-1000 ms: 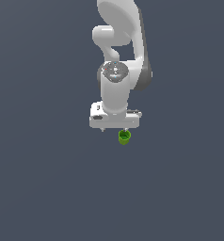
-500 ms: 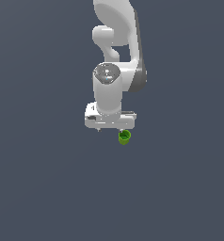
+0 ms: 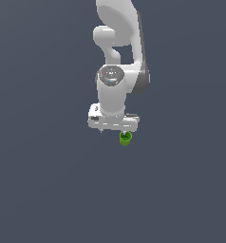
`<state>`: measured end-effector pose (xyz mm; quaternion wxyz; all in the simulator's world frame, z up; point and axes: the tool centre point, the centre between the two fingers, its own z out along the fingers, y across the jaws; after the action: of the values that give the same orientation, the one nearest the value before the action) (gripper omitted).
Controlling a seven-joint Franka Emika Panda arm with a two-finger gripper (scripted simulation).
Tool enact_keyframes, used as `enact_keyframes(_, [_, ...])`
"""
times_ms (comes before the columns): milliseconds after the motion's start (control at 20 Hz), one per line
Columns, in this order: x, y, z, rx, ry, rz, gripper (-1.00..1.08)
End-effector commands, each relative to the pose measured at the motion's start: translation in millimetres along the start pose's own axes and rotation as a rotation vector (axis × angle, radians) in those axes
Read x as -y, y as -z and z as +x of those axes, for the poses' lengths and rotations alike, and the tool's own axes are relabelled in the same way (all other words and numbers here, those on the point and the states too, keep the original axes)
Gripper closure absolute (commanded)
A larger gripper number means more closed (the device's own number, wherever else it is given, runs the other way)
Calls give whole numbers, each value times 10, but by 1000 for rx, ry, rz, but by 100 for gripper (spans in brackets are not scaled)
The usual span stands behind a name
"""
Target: Pick up the object and move it to a goal position.
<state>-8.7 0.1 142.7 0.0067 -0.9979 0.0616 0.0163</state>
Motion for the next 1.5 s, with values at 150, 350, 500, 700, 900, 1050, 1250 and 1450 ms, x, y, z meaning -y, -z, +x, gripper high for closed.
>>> enact_keyframes(150, [86, -70, -32, -4, -89, -1, -92])
enact_keyframes(350, [167, -136, -65, -7, -176, -1, -92])
enact_keyframes(500, [229, -188, -93, -11, -245, -1, -92])
enact_keyframes(700, [309, -256, -131, -15, -337, -1, -92])
enact_keyframes(900, [387, -322, -171, -20, -429, -1, -92])
enact_keyframes(1050, [444, -371, -202, -23, -498, -1, -92])
enact_keyframes(1250, [508, -427, -240, -28, -578, -1, -92])
enact_keyframes(1450, [556, -470, -269, -32, -639, 0, -92])
